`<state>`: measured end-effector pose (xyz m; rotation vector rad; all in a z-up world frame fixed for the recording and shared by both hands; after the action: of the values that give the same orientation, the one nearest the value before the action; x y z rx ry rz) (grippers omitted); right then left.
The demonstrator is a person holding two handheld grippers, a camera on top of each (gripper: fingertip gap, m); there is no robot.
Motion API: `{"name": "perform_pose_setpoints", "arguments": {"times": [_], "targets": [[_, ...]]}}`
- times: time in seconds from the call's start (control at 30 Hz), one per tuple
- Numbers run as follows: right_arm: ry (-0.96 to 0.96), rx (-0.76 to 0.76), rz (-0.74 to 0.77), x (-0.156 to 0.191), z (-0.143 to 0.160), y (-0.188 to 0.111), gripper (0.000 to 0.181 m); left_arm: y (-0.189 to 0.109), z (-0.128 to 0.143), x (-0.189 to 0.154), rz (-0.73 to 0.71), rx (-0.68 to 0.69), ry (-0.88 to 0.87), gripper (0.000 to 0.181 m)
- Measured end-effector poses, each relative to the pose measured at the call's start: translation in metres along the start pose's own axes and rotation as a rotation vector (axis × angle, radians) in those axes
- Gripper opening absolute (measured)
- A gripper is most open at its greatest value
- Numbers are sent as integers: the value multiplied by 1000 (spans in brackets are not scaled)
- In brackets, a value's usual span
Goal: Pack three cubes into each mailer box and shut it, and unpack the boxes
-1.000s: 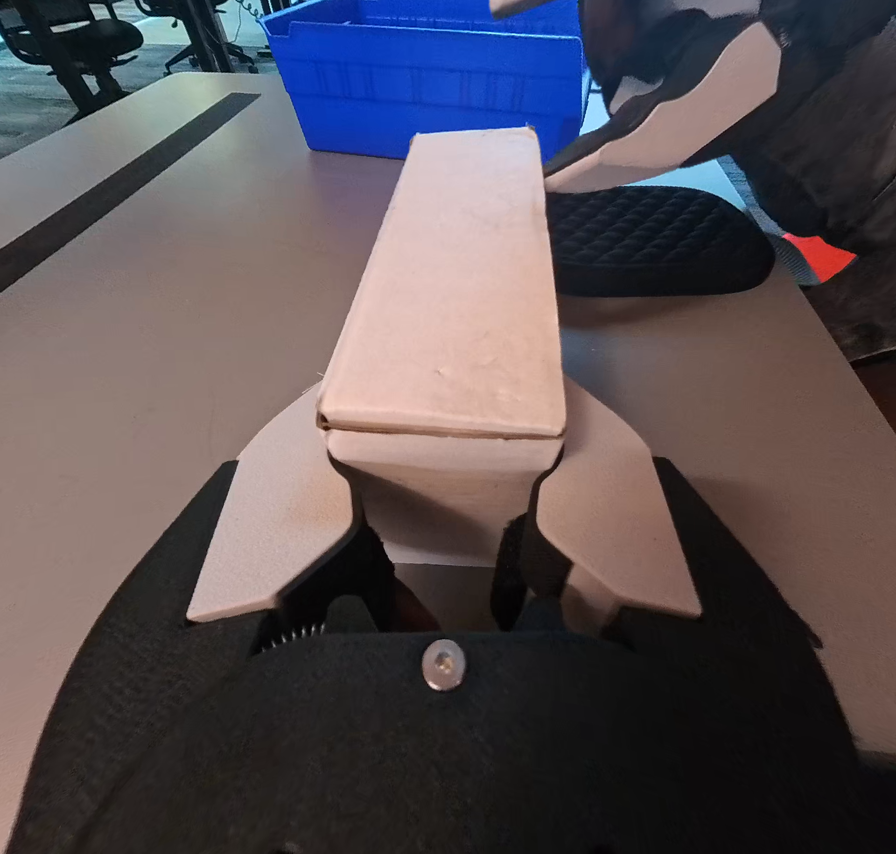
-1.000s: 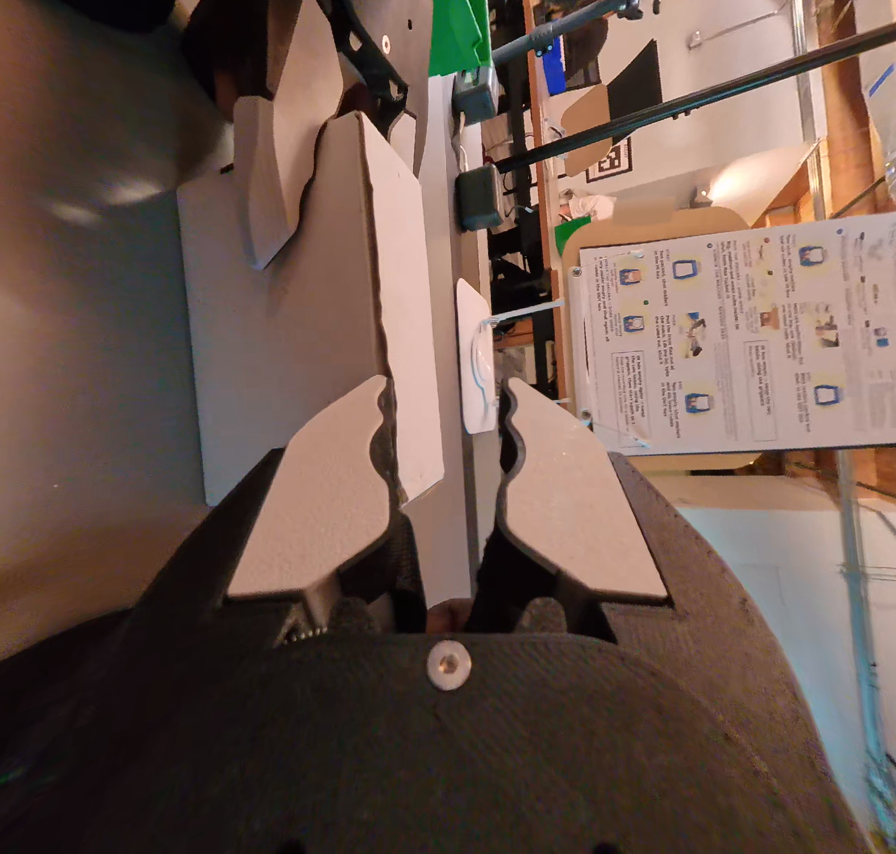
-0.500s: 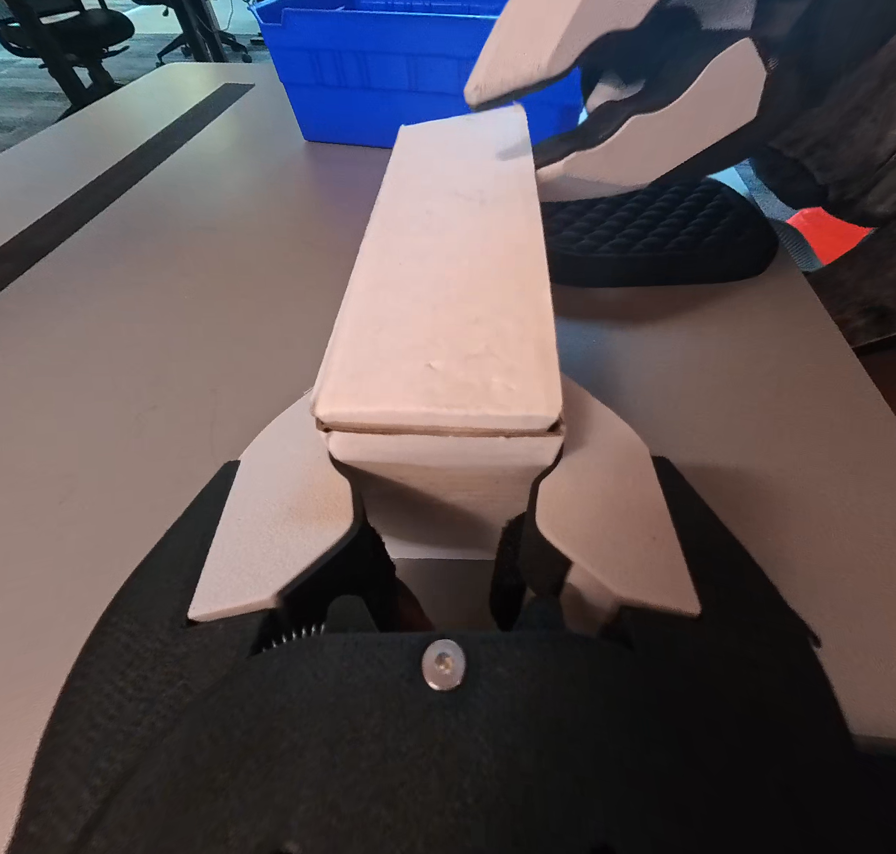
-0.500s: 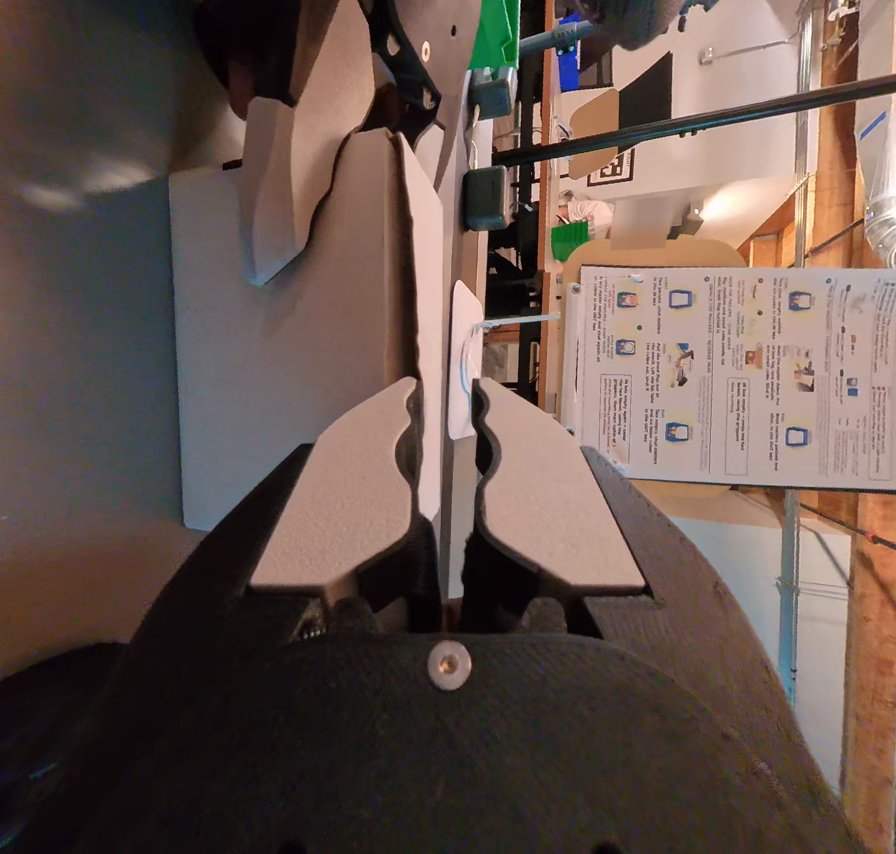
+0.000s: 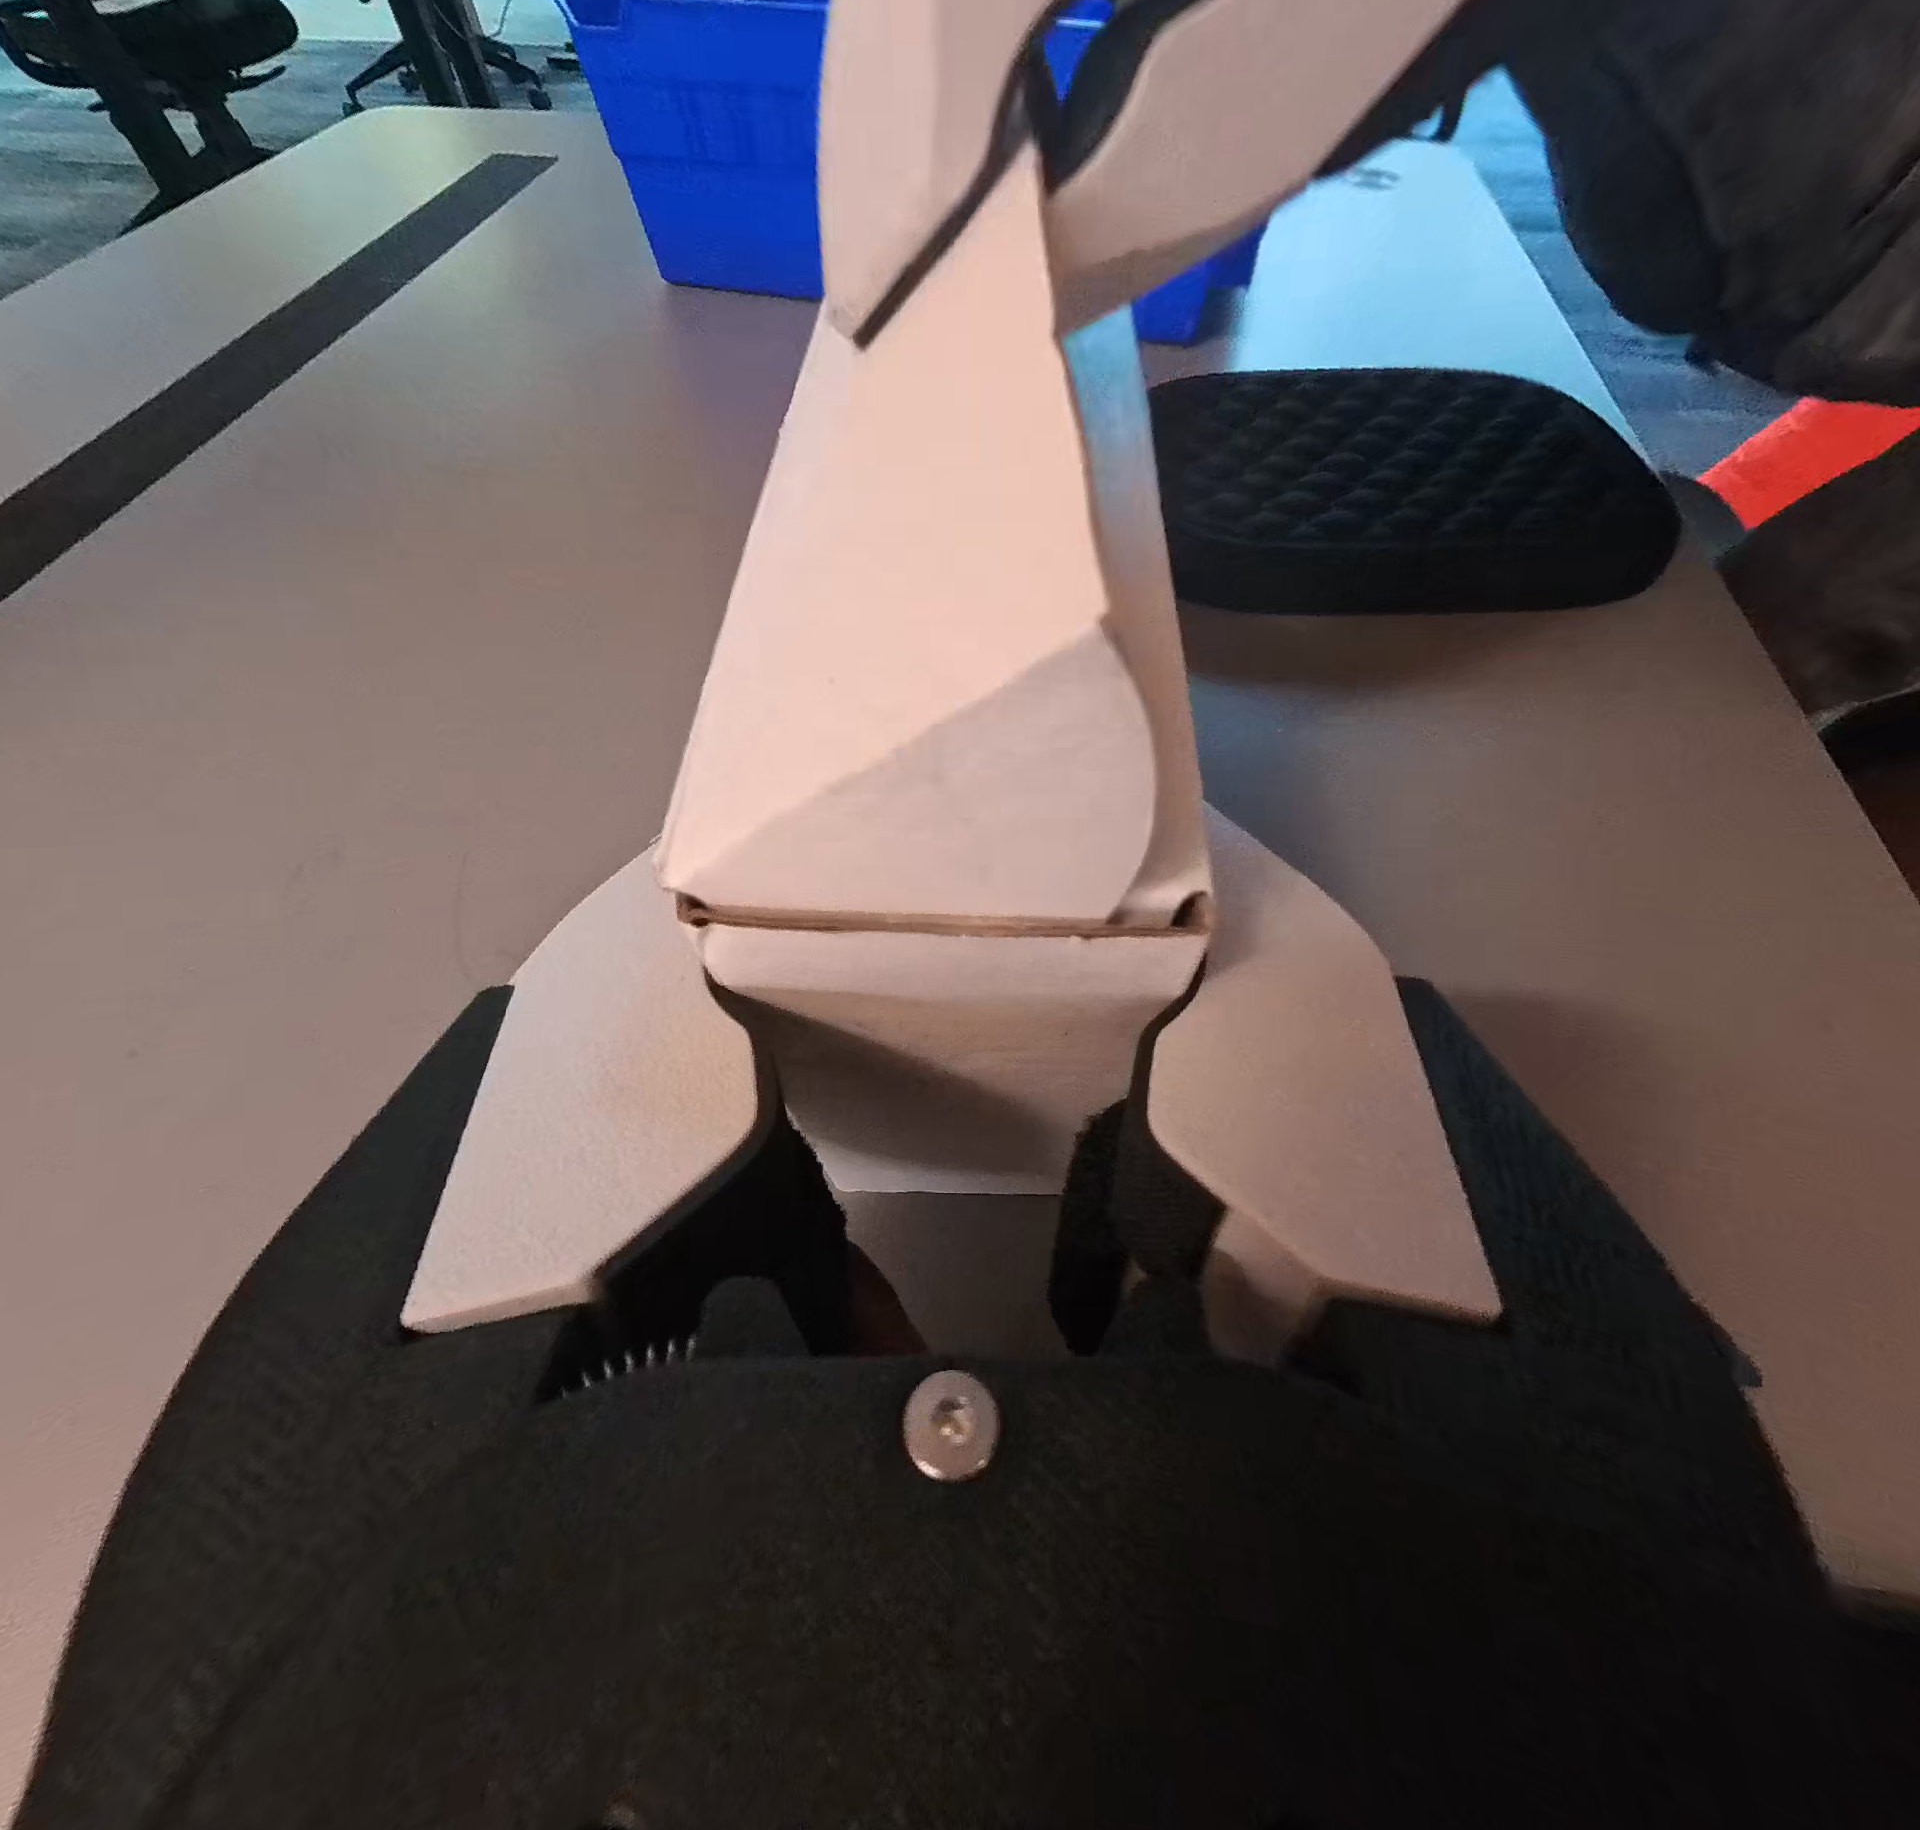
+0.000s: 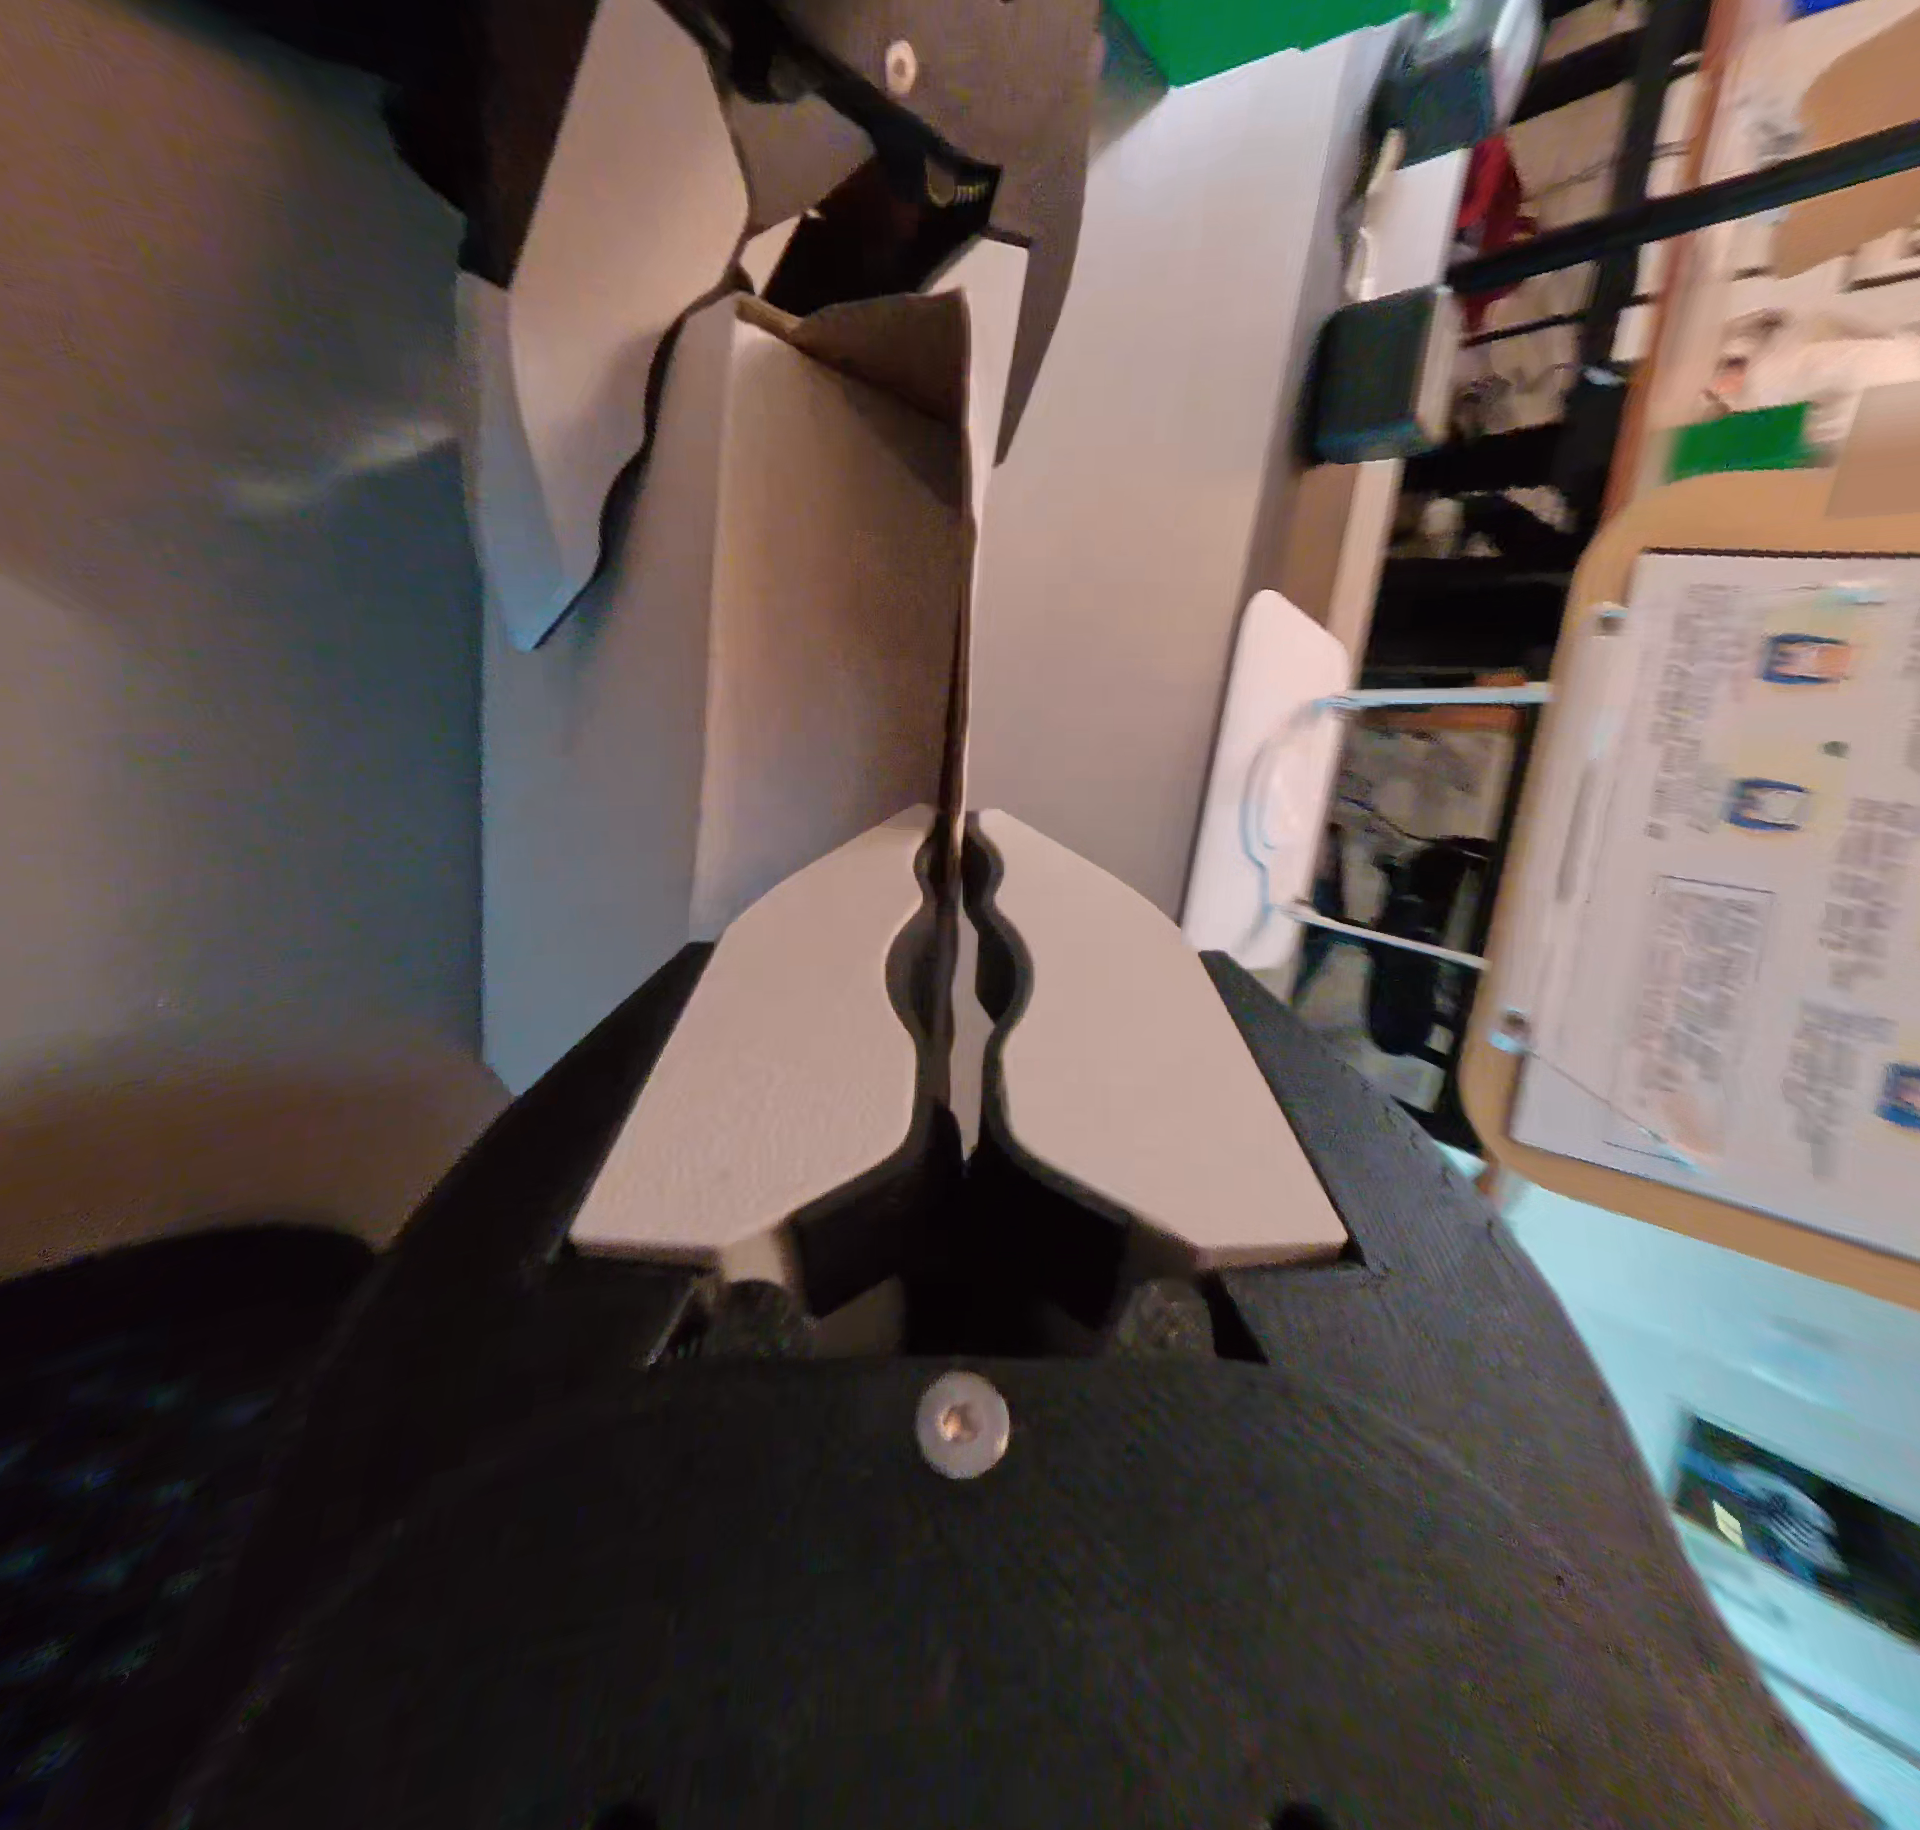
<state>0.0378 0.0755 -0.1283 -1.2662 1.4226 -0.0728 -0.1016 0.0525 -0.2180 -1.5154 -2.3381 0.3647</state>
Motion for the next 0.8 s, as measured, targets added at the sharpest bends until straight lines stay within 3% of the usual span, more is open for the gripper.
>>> {"name": "perform_pose_setpoints", "arguments": {"times": [0.23,0.47,0.57,0.7,0.8], "targets": [[250,-76,-384,-41,11,9,4,0,0,0,4,-2,2,75],[525,-246,-641,-73,44,40,20,0,0,1,11,-5,5,75],[600,-301,-638,-78,57,46,20,-1,0,1,11,-2,7,75],[700,-431,-583,-76,76,32,32,-1,-1,1,10,-2,6,75],[840,-478,-613,-64,91,20,55,-1,-1,1,8,1,5,75]]}}
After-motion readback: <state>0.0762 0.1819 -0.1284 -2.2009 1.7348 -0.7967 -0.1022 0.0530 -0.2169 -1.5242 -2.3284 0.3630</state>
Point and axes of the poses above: each gripper's, where its closed fingertips meet, y out along the fingers, z out of its underside, x = y × z across the jaws, the point moved 9 cm from there along -y, back along the fingers, and after that the axes turned 8 degrees about y, right-handed, at the moved point
